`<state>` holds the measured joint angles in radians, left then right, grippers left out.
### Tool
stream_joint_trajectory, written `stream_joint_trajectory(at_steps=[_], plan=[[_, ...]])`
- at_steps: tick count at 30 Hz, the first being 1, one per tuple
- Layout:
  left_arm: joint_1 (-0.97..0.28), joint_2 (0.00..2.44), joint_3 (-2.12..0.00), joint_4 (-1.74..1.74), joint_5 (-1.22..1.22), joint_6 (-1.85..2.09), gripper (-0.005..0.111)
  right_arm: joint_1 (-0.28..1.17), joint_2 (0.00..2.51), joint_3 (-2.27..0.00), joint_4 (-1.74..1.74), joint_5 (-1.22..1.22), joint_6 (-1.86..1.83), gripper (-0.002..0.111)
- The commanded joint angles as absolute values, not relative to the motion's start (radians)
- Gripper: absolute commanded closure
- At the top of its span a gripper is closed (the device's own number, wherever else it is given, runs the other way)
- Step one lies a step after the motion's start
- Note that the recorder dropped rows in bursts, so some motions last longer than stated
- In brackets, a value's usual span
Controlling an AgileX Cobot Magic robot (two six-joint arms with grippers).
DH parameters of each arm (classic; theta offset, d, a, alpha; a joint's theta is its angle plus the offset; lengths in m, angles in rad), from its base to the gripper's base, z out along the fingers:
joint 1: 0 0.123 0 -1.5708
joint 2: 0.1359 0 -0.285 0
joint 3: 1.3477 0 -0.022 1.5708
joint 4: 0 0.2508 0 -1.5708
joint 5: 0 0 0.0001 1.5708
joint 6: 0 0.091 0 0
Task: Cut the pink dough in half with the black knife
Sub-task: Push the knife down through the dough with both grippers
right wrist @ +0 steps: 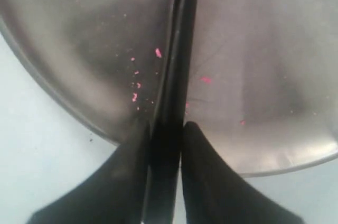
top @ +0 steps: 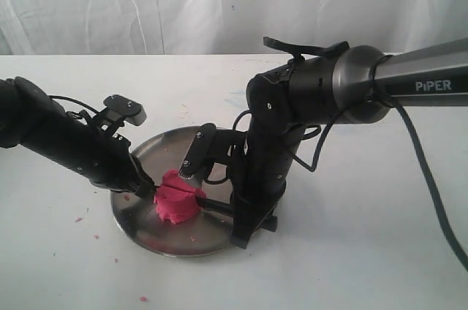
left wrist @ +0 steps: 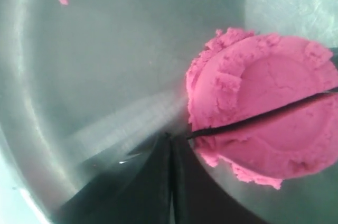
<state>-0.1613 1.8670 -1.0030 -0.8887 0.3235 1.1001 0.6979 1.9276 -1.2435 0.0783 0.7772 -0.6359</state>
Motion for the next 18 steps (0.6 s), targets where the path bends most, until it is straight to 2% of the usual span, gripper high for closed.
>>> stream_joint_trajectory(at_steps=[1,8,18], plan=[[-0.163,1.826,-0.991,-0.852,0.3,1.1,0.107,0.698,1.933,-1.243,0.101,0.798,-0.652,0.108],[-0.163,1.815,-0.991,-0.852,0.304,1.096,0.107,0.698,1.915,-1.245,0.097,0.81,-0.646,0.108],[-0.163,1.815,-0.991,-0.852,0.314,1.074,0.107,0.698,1.913,-1.245,-0.05,0.766,-0.44,0.108]])
